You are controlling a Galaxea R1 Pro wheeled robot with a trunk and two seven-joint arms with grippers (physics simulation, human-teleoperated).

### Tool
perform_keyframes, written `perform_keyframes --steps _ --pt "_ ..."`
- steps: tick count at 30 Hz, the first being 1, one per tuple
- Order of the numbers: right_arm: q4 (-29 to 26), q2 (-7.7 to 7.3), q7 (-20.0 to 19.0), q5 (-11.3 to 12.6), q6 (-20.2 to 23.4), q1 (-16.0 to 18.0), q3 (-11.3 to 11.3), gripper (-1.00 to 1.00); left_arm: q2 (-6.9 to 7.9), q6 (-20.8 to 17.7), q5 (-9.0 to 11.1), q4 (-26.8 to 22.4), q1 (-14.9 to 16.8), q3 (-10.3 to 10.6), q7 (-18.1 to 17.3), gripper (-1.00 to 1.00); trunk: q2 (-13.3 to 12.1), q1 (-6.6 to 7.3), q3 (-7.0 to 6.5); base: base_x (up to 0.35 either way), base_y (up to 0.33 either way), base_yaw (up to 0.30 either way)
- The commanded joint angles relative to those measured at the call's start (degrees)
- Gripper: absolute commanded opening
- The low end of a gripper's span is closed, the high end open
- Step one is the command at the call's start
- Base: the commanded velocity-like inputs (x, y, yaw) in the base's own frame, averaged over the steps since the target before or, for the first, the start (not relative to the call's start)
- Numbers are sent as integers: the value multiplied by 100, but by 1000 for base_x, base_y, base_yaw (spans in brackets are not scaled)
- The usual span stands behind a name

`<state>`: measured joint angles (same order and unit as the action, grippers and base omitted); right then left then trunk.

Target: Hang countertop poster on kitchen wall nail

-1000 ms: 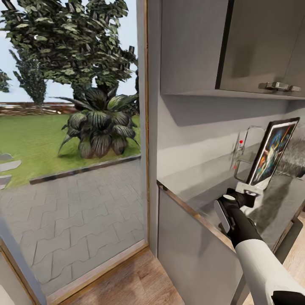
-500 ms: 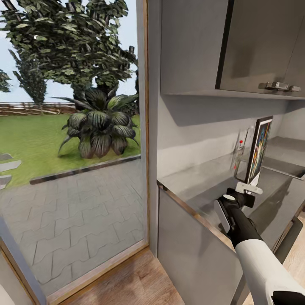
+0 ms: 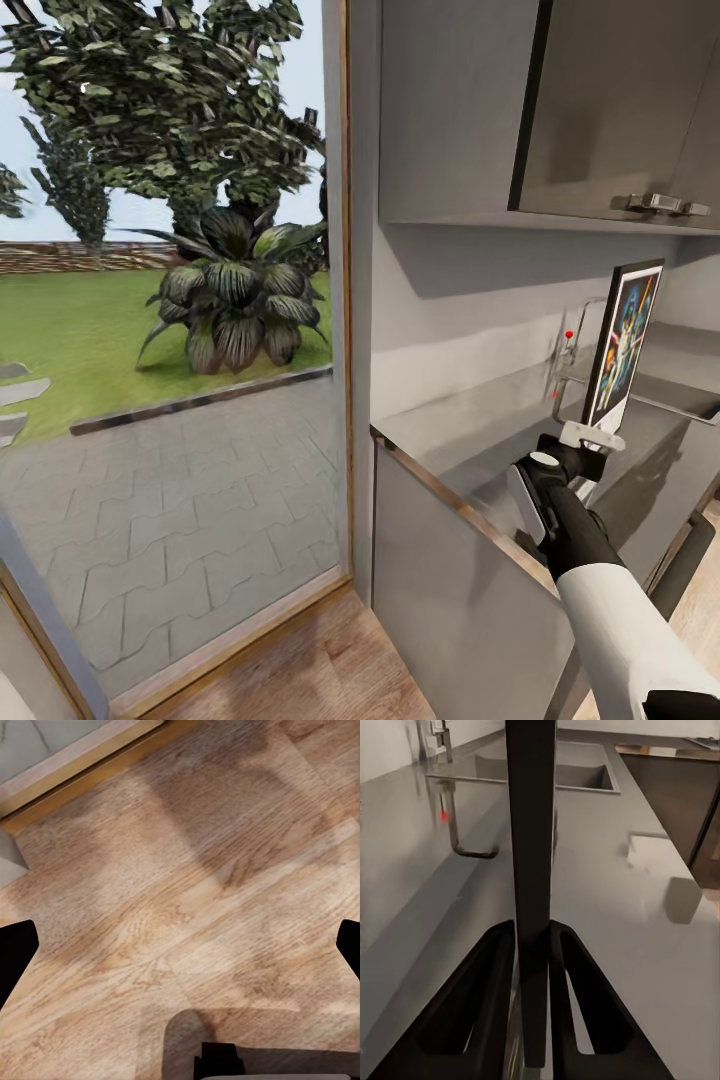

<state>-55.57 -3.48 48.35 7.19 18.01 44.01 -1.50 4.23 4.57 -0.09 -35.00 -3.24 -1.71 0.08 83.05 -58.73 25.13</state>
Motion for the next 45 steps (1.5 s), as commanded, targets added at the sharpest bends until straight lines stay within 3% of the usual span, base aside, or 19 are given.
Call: perform_keyframes --steps 1,19,45 --pt "-13 -3 16 28 35 3 9 -100 -1 9 -1 -6 -1 -5 1 100 3 0 5 0 0 0" --pt "-16 26 16 28 36 3 49 -100 -1 9 0 -6 -1 -5 1 100 3 0 3 -243 0 13" --pt "20 41 -7 28 36 3 79 -100 25 9 0 -6 -1 -5 -8 100 3 0 -57 -191 0 224"
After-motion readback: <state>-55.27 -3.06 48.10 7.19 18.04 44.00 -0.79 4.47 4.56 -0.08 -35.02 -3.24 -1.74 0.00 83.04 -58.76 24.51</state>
